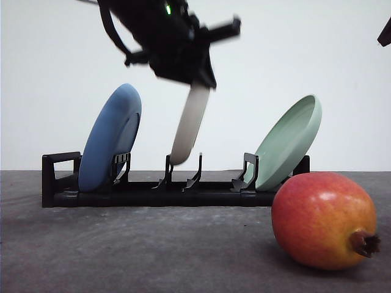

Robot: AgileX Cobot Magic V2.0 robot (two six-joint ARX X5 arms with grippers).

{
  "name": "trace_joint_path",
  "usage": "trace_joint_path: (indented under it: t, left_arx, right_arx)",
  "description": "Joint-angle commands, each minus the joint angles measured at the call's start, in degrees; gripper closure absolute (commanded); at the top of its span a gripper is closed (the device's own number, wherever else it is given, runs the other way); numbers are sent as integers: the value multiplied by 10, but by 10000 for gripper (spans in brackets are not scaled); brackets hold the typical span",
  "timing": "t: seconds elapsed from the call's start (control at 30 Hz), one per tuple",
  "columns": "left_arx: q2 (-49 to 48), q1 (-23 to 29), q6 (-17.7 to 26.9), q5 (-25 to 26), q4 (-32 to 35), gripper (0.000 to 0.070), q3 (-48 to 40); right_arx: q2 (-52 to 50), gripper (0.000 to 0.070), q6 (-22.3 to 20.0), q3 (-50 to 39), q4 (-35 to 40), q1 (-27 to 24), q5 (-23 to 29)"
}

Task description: Place pomegranate in white plate

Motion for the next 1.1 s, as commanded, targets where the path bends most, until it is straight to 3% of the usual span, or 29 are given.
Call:
trace_joint_path:
  t: [0.0,0.43,0.8,0.9,1.07]
  left_arx:
    - [-14,-5,-20,6,-1,700,13]
    - [-171,-6,-82,95,-88,699,3]
    - [-378,-29,-89,92,-94,699,-180]
    - [-423,-39,-77,91,-124,698,-214]
    - [-446,-70,9,89,-247,697,-221]
  right_arx:
    - [2,330,2,9,5,3,-1]
    - [2,330,2,9,5,3,-1]
    - [2,330,2,9,5,3,0]
    - [2,330,2,9,5,3,0]
    - [2,330,2,9,5,3,0]
